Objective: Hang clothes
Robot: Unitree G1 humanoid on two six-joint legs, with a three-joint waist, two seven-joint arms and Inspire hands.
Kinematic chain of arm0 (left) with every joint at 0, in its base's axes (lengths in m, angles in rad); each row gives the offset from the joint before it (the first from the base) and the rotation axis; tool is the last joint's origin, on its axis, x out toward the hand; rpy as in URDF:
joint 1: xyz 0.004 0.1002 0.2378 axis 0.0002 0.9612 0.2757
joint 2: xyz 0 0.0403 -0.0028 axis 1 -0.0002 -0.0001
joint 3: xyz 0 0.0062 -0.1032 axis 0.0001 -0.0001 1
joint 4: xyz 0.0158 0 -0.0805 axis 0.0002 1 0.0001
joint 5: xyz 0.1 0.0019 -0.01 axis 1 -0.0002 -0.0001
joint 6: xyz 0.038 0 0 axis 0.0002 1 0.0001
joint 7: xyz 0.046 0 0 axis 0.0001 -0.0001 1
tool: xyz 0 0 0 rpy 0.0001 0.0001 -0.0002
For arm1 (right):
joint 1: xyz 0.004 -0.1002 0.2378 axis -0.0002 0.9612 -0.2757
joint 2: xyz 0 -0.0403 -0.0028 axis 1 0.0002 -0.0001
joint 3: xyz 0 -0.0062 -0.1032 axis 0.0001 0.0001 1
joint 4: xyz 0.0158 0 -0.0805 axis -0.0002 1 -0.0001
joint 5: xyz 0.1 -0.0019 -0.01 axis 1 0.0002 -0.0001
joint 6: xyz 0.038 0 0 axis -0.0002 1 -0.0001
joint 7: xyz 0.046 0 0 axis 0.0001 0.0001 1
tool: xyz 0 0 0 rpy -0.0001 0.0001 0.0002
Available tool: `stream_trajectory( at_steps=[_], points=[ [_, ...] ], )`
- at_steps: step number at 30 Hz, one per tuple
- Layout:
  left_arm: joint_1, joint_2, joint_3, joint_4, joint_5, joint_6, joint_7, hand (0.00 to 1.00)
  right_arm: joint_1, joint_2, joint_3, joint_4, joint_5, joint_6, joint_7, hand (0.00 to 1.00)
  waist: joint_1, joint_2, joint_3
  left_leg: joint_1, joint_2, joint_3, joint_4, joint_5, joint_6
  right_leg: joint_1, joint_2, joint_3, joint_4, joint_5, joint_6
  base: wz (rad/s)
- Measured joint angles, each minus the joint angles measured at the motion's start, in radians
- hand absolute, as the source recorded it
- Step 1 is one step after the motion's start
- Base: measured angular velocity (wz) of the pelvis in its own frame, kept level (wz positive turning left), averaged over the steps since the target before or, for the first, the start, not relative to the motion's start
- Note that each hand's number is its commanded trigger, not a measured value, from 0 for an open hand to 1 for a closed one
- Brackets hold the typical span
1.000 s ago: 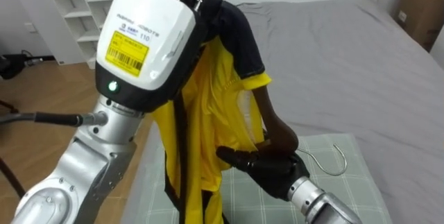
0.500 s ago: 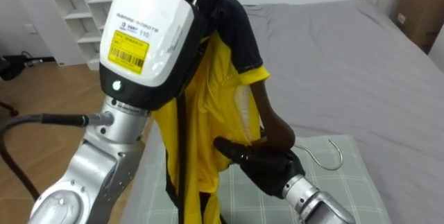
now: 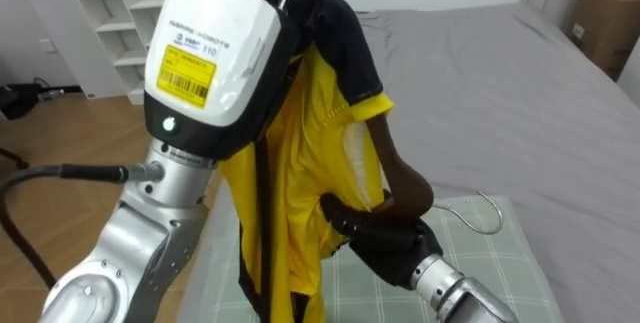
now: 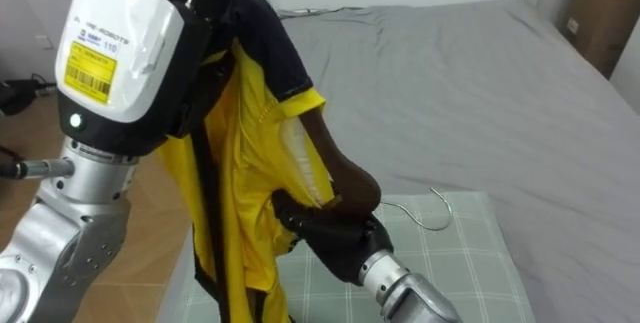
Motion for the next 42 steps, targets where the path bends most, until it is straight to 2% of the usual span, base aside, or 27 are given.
stream_trajectory(
  at_steps=[4, 5, 6, 7, 10, 12, 17, 22, 26, 30, 33, 37, 38, 42],
  points=[
    [0.018, 0.0, 0.0, 0.001, 0.001, -0.007, -0.001, 1.0, 0.013, -0.03, -0.037, 0.0, -0.105, 0.0, 0.001, 1.0, -0.002, -0.009, 0.0013, -0.002, 0.0, -0.004, 0.001, 0.0, 0.0, -0.001, 0.0, -0.001, -0.001, -0.001, 0.001, 0.01],
    [0.022, -0.001, 0.0, 0.001, -0.002, -0.008, -0.006, 0.52, 0.021, -0.031, -0.063, 0.001, -0.165, 0.0, 0.008, 1.0, -0.005, -0.017, 0.0003, -0.002, -0.001, -0.01, 0.001, 0.001, -0.001, 0.001, 0.001, -0.001, -0.002, -0.001, 0.001, 0.1],
    [0.027, -0.001, 0.0, 0.001, -0.007, -0.01, -0.016, 0.09, 0.029, -0.031, -0.089, 0.004, -0.216, -0.001, 0.014, 1.0, -0.008, -0.026, -0.0002, -0.001, -0.001, -0.014, 0.002, 0.001, -0.001, 0.003, 0.001, -0.001, -0.003, -0.001, 0.001, 0.08],
    [0.032, -0.001, 0.0, 0.001, -0.012, -0.01, -0.022, 0.0, 0.029, -0.031, -0.102, 0.011, -0.246, -0.001, 0.02, 1.0, -0.009, -0.029, 0.0002, 0.0, -0.001, -0.014, 0.003, 0.001, -0.001, 0.006, 0.001, -0.001, -0.005, -0.001, 0.001, 0.07],
    [0.062, 0.016, 0.0, 0.018, -0.055, -0.021, -0.035, 0.0, 0.029, -0.048, -0.137, 0.039, -0.38, -0.002, 0.023, 1.0, -0.026, -0.041, 0.0002, 0.0, -0.004, -0.014, 0.003, 0.001, -0.001, 0.009, 0.001, 0.002, -0.01, 0.0, 0.002, 0.0],
    [0.073, 0.031, 0.0, 0.069, -0.064, -0.027, -0.051, 0.0, 0.038, -0.073, -0.162, 0.052, -0.481, -0.002, 0.023, 1.0, -0.036, -0.047, -0.0002, 0.0, -0.004, -0.014, 0.003, 0.001, -0.001, 0.008, 0.001, 0.005, -0.01, 0.0, 0.003, -0.02],
    [0.073, 0.017, 0.0, 0.174, -0.071, -0.042, -0.092, 0.0, 0.04, -0.083, -0.225, 0.102, -0.62, -0.002, 0.026, 1.0, -0.05, -0.065, -0.0024, -0.002, -0.004, -0.012, 0.003, 0.001, -0.001, 0.004, 0.002, 0.007, -0.011, 0.0, 0.003, -0.01],
    [0.095, 0.02, 0.015, 0.186, -0.145, -0.06, -0.118, 0.0, 0.06, -0.093, -0.259, 0.101, -0.734, -0.003, 0.027, 1.0, -0.051, -0.068, -0.0044, 0.003, -0.003, 0.002, -0.001, 0.001, -0.001, 0.002, 0.002, 0.008, -0.009, 0.0, 0.003, -0.07],
    [0.111, 0.019, 0.017, 0.224, -0.176, -0.1, -0.15, 0.0, 0.08, -0.11, -0.261, 0.094, -0.908, -0.003, 0.024, 1.0, -0.052, -0.07, -0.0041, 0.019, -0.002, 0.001, -0.012, 0.001, -0.001, 0.009, 0.003, 0.011, -0.006, 0.0, 0.003, -0.01],
    [0.132, 0.019, 0.045, 0.24, -0.212, -0.122, -0.167, 0.0, 0.082, -0.112, -0.283, 0.088, -0.981, -0.003, 0.022, 1.0, -0.055, -0.086, -0.0041, 0.019, -0.002, 0.002, -0.012, 0.001, -0.001, 0.008, 0.003, 0.015, -0.007, 0.0, 0.004, 0.0],
    [0.169, 0.003, 0.088, 0.255, -0.245, -0.14, -0.175, 0.0, 0.11, -0.127, -0.297, 0.038, -1.047, -0.004, 0.02, 1.0, -0.051, -0.107, -0.0087, 0.025, -0.001, 0.009, -0.012, 0.001, -0.001, 0.009, 0.005, 0.023, -0.002, 0.0, 0.004, -0.05],
    [0.211, -0.009, 0.12, 0.292, -0.325, -0.143, -0.179, 0.0, 0.114, -0.13, -0.298, 0.026, -1.116, -0.011, 0.031, 1.0, -0.055, -0.127, -0.0097, 0.027, -0.001, 0.017, -0.011, 0.001, -0.001, 0.008, 0.004, 0.025, 0.002, -0.001, 0.004, -0.05],
    [0.229, -0.011, 0.128, 0.304, -0.346, -0.148, -0.179, 0.0, 0.114, -0.131, -0.303, 0.024, -1.14, -0.011, 0.036, 1.0, -0.057, -0.132, -0.0121, 0.027, -0.001, 0.019, -0.011, 0.001, -0.001, 0.008, 0.004, 0.025, 0.003, -0.001, 0.004, 0.0],
    [0.241, -0.011, 0.13, 0.352, -0.38, -0.152, -0.18, 0.0, 0.122, -0.172, -0.305, -0.063, -1.251, -0.012, 0.034, 1.0, -0.051, -0.134, -0.0134, 0.027, -0.004, 0.015, -0.01, 0.002, 0.001, 0.007, 0.001, 0.031, 0.005, -0.001, 0.005, 0.0]
  ],
)
